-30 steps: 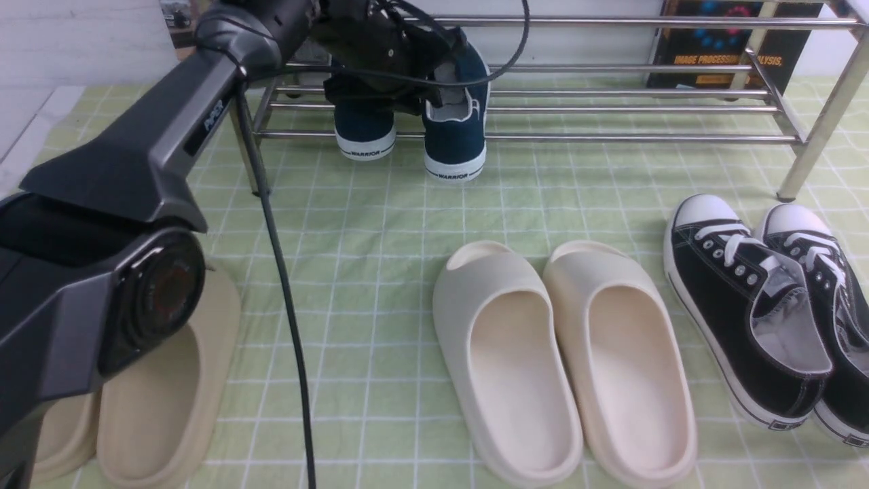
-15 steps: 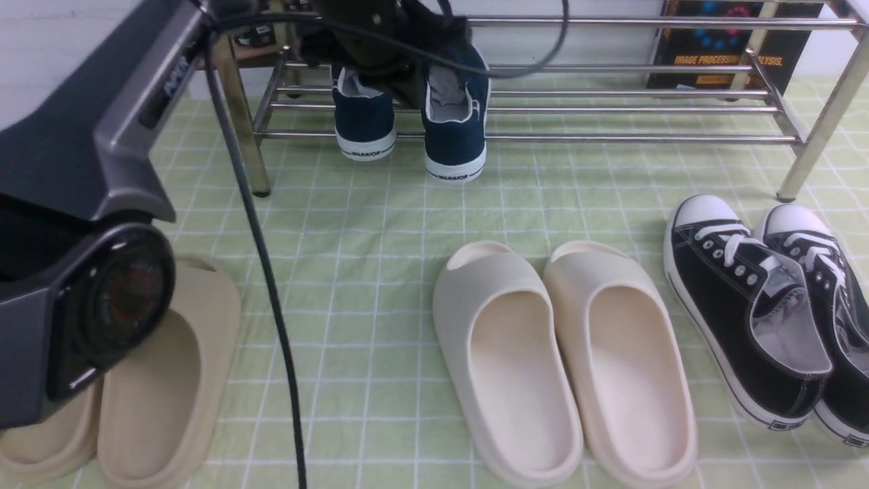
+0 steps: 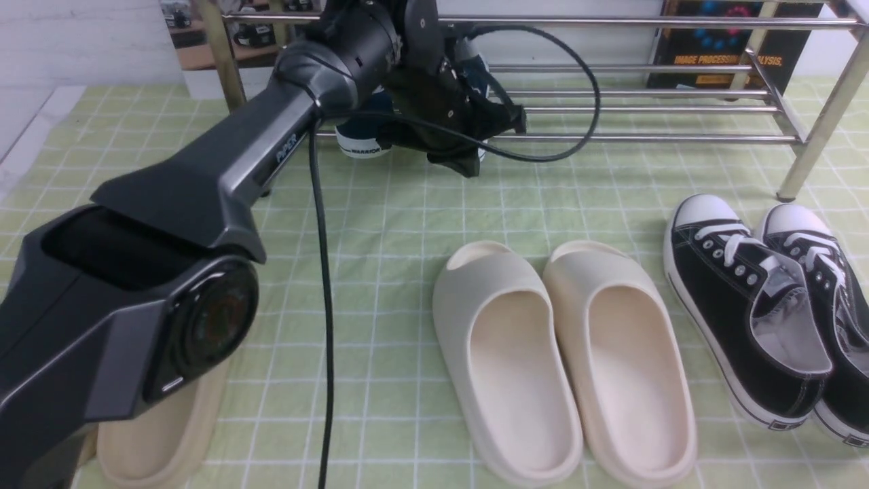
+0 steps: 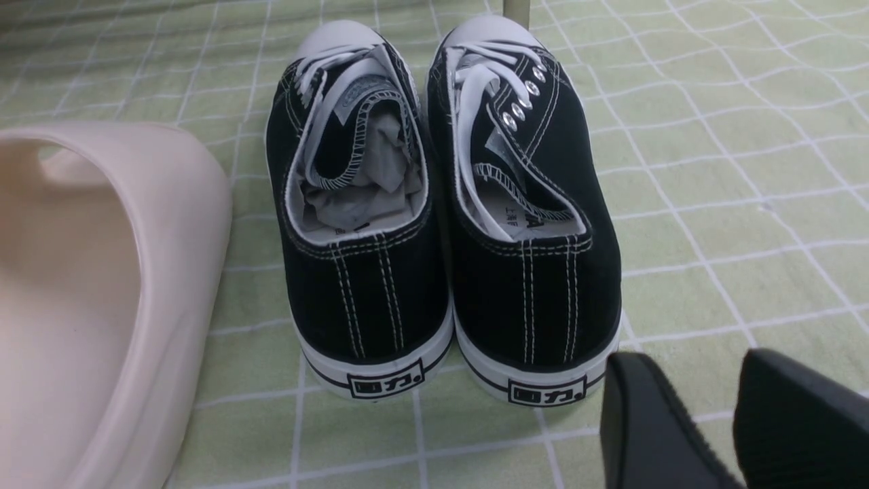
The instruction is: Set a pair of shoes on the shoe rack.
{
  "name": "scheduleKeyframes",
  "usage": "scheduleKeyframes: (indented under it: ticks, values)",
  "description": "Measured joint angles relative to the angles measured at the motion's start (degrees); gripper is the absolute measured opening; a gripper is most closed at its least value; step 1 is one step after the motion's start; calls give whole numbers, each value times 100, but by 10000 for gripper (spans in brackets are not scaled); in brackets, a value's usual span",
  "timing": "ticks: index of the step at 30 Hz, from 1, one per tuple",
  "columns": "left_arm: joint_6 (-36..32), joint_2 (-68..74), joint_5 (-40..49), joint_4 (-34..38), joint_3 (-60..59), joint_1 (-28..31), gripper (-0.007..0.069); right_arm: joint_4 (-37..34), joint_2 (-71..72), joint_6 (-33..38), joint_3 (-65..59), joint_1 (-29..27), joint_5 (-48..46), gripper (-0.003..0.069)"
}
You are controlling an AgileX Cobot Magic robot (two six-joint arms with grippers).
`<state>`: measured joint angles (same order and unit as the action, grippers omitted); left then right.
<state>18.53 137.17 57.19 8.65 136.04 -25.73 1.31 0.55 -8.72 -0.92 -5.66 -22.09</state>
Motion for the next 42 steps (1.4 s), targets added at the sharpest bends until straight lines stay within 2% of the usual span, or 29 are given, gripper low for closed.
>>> scheduleKeyframes:
  ticks: [5, 9, 16, 22, 25, 32, 36, 42]
  values:
    - [225, 5, -632, -147, 0, 11, -13, 0, 0, 0, 0, 0, 0, 239]
    - [250, 5, -719, -167, 0, 126, -13, 0, 0, 0, 0, 0, 0, 239]
    - [223, 0, -464, -217, 0, 267, -13, 0, 0, 0, 0, 0, 0, 239]
    - [-239, -352, 126, -233, 0, 268, -13, 0, 0, 0, 0, 0, 0, 239]
    - [-527, -966, 568, -348, 0, 259, -13, 0, 0, 0, 0, 0, 0, 239]
    - [-657, -2561, 1417, -1048, 35, 259, -13, 0, 0, 0, 0, 0, 0, 239]
    - [-766, -3333, 1449, -1301, 6, 259, -13, 0, 0, 0, 0, 0, 0, 239]
    - [-772, -4641, 1449, -1467, -1015, 259, -13, 0, 0, 0, 0, 0, 0, 239]
